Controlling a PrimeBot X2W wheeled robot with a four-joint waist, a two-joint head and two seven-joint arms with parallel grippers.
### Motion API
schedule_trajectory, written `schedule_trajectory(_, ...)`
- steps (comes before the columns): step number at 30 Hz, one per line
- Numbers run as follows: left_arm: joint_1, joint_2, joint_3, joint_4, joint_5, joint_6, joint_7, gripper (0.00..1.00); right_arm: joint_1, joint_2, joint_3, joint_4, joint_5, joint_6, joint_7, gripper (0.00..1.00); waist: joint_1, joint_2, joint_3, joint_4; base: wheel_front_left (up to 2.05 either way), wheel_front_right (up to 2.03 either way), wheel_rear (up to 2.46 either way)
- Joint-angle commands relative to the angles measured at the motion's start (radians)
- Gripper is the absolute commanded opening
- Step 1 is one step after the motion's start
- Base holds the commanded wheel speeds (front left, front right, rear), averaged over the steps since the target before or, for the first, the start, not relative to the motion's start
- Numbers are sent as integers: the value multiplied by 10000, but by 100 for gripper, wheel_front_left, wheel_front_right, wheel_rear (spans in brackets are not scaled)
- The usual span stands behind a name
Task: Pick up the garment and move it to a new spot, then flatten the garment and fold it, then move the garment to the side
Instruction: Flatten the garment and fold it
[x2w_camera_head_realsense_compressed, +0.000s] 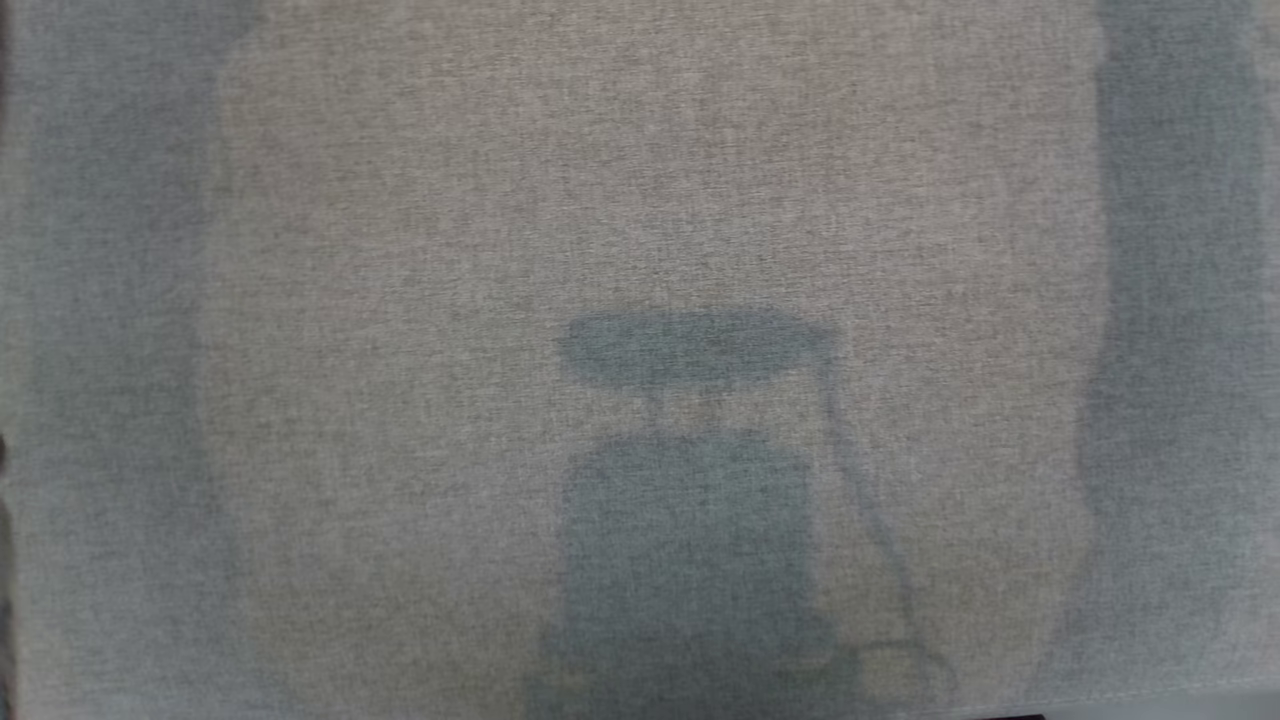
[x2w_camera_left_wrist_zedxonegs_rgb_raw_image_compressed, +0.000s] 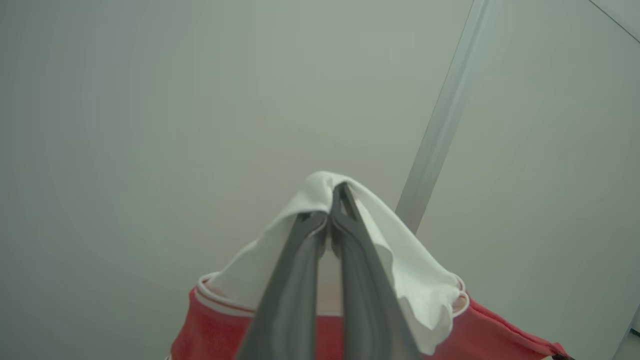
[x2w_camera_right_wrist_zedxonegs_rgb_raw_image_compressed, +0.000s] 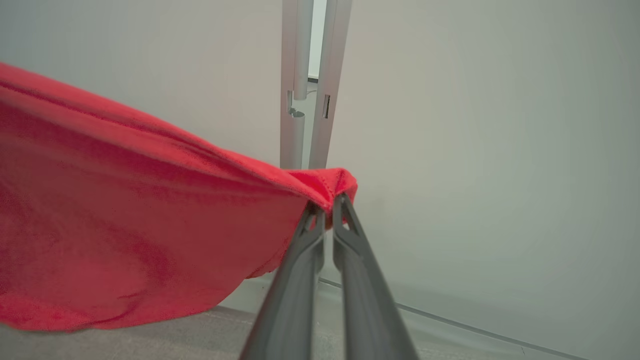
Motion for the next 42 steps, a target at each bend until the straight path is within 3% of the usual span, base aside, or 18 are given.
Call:
schedule_trajectory(1, 620, 6, 19, -251, -196, -59, -132, 0, 521, -236, 218, -55, 223, -22, 72, 0, -2, -1, -23, 224, 0, 0, 0)
schedule_trajectory(4, 2487, -119, -105, -899, -475, -105, -268, 0, 1803, -784, 733, -482, 866, -23, 333, 0, -2, -1, -325, 403, 0, 0, 0)
schedule_trajectory(5, 3813, -166, -137, -1416, -604, 63, -331, 0, 2826, -1108, 929, -901, 1389, -22, 714, 0, -2, -1, -642, 542, 0, 0, 0)
schedule_trajectory(10, 7222, -256, -209, -2816, -770, 767, -464, 0, 5440, -1896, 644, -2449, 2449, -24, 1949, 0, -2, -1, -1592, 752, 0, 0, 0)
schedule_trajectory(15, 9903, -455, -346, -3672, -750, 1425, -552, 0, 7759, -2056, -103, -4196, 2580, -25, 3227, 0, -2, -1, -2504, 911, 0, 0, 0)
schedule_trajectory(21, 11496, -732, -613, -3269, -363, 1764, -618, 0, 10026, -1204, -1080, -5958, 2069, -22, 4713, 0, -2, -1, -3442, 1156, 0, 0, 0)
schedule_trajectory(26, 12035, -804, -778, -2863, 29, 1937, -654, 0, 11468, -629, -1204, -7106, 1944, -22, 5409, 0, -2, -1, -3995, 1251, 0, 0, 0)
schedule_trajectory(35, 13412, -114, -1695, -2571, 877, 2423, 53, 0, 13811, -74, -1693, -8193, 1216, -22, 6198, 0, -2, -1, -4995, 1307, 0, 0, 0)
schedule_trajectory(42, 14415, 342, -1989, -3073, 679, 2583, 799, 0, 14895, 338, -1997, -8199, 895, -22, 6407, 0, -2, -1, -5408, 1289, 0, 0, 0)
